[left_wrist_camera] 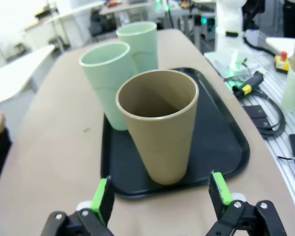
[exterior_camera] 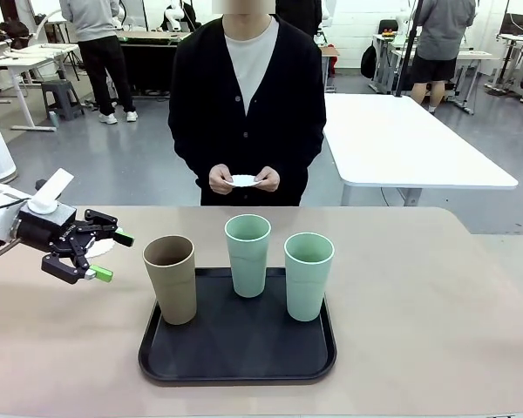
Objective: Place coasters on the table and set cups on them.
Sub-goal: Pick up one Reusable plastic cup and place it on a coaster set by the human.
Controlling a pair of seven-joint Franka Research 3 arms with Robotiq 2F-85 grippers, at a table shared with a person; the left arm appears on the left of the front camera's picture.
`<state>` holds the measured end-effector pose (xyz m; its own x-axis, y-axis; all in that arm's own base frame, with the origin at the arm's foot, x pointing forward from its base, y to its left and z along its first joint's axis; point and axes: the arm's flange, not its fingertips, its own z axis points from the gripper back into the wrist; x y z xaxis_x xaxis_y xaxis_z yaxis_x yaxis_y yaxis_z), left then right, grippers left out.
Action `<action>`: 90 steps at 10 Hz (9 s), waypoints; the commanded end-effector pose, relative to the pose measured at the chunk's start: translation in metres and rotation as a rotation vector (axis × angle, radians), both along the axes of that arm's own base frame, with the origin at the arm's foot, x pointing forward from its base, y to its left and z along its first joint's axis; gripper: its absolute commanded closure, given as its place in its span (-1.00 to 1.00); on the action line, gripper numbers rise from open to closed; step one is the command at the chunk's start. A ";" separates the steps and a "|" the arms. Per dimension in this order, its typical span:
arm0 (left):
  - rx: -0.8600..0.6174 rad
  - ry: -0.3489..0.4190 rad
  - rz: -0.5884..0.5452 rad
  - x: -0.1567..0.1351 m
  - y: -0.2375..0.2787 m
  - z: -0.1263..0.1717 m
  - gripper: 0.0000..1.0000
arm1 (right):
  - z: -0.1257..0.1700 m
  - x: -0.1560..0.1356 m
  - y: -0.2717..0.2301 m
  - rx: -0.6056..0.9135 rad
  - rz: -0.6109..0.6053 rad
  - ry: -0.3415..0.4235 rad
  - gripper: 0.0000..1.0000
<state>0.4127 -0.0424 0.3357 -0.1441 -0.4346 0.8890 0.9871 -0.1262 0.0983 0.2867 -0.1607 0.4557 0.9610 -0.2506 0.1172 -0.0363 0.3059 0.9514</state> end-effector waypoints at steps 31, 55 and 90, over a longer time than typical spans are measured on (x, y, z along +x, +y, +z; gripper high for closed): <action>-0.190 0.096 -0.152 0.017 -0.110 -0.084 -1.00 | 0.000 0.001 0.000 0.013 0.002 -0.006 -1.00; -0.189 0.067 0.130 0.044 0.038 0.079 -0.69 | 0.000 0.001 0.000 0.013 0.002 -0.006 -1.00; -0.234 0.110 0.157 0.192 0.162 -0.066 -0.69 | 0.000 0.001 0.000 0.013 0.002 -0.006 -1.00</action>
